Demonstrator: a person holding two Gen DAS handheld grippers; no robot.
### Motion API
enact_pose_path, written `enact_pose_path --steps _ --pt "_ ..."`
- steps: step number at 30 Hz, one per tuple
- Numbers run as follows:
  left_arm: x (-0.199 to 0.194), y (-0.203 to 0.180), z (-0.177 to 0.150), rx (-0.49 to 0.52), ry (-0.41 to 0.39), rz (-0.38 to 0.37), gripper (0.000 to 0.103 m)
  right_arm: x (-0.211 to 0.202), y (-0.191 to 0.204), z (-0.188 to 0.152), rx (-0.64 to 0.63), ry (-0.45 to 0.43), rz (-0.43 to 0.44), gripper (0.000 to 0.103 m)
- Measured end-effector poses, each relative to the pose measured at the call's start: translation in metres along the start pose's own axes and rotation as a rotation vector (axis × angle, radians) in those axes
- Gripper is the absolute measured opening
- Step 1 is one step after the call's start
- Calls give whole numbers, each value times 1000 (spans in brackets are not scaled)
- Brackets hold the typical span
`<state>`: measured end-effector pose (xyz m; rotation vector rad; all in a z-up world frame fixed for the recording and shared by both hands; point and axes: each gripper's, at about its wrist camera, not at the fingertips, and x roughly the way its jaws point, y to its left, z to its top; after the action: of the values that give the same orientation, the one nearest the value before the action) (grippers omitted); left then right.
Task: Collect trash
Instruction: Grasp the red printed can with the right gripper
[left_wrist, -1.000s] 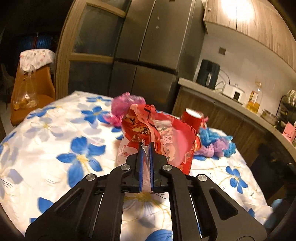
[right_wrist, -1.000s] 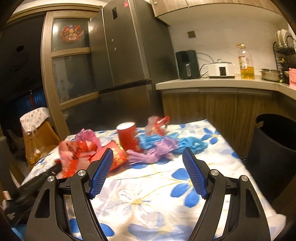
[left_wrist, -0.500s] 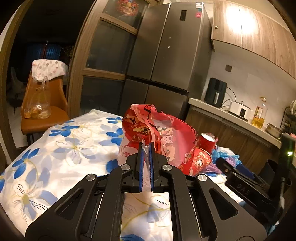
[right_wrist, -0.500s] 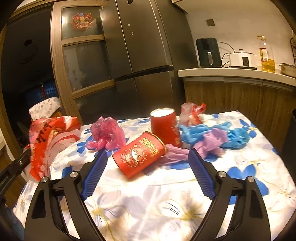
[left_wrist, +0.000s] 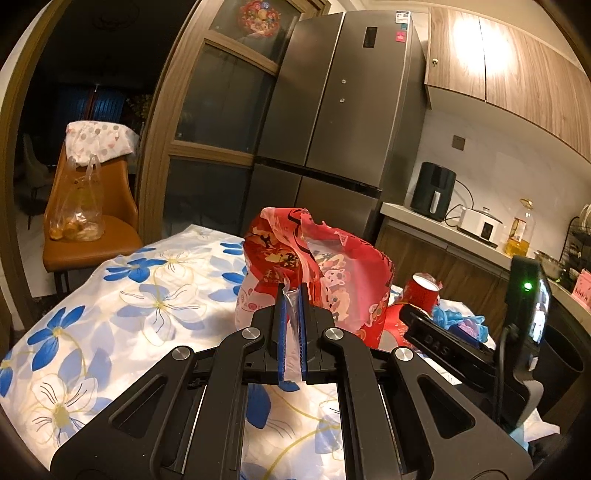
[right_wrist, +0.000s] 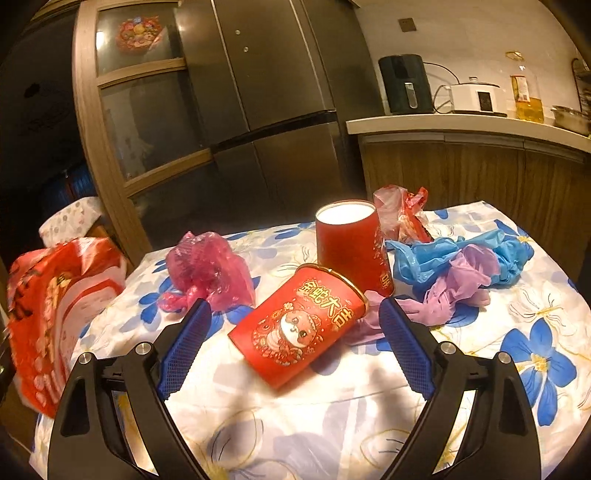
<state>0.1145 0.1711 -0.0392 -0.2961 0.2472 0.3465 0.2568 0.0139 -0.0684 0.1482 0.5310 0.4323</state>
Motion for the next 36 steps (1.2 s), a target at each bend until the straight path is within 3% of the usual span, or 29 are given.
enact_pose_path --steps 9,15,22,26,27,30,36 --pt "5 5 1 -5 3 -10 4 24 -1 0 41 60 -18 88" --pt "8 7 1 -11 4 -13 4 37 -1 -3 49 109 -23 73" --pt "9 6 0 -7 10 -14 4 36 2 -3 35 106 -8 52" --pt "9 6 0 -10 10 -11 4 36 5 -3 21 117 0 54" --pt "8 6 0 -10 9 -10 4 37 6 -3 16 123 2 61" --pt "7 7 -1 -10 7 -5 4 41 8 -3 13 138 -1 65" --pt "7 7 -2 -15 12 -1 4 45 15 -4 -21 160 22 64"
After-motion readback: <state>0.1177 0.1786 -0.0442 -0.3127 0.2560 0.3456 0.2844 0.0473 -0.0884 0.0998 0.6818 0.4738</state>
